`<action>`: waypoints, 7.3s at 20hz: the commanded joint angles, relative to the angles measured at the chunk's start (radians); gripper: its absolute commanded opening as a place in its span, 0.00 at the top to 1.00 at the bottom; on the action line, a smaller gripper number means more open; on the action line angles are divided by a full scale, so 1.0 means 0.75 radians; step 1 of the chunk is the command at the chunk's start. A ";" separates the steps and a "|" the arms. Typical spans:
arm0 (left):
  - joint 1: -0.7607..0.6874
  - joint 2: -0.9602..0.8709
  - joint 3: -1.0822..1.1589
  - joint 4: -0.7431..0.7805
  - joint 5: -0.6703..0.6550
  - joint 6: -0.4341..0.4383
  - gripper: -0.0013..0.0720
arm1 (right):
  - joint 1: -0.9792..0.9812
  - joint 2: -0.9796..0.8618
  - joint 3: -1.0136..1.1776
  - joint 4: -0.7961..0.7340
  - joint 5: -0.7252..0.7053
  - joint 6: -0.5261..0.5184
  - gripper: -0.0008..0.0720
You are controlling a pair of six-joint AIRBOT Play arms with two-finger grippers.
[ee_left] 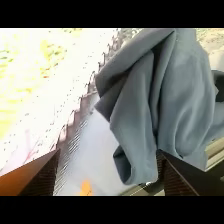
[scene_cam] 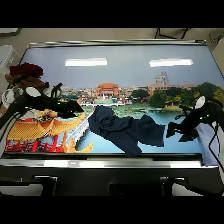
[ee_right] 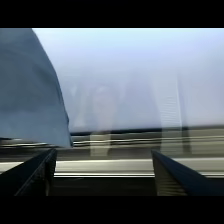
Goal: Fold the clothes and pants, and hang the long-sleeved shirts on hangers.
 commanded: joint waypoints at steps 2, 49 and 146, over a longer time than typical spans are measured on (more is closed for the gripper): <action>-0.101 -0.171 -0.005 -0.136 0.022 0.066 0.06 | -0.001 0.000 -0.098 0.065 -0.052 0.001 0.02; -0.197 0.401 -0.423 0.326 0.902 -0.143 0.88 | -0.001 0.311 -0.079 0.074 -0.580 0.324 0.94; 0.178 0.143 0.125 0.124 0.027 -0.016 0.95 | -0.226 0.111 -0.086 0.600 -0.792 0.225 0.94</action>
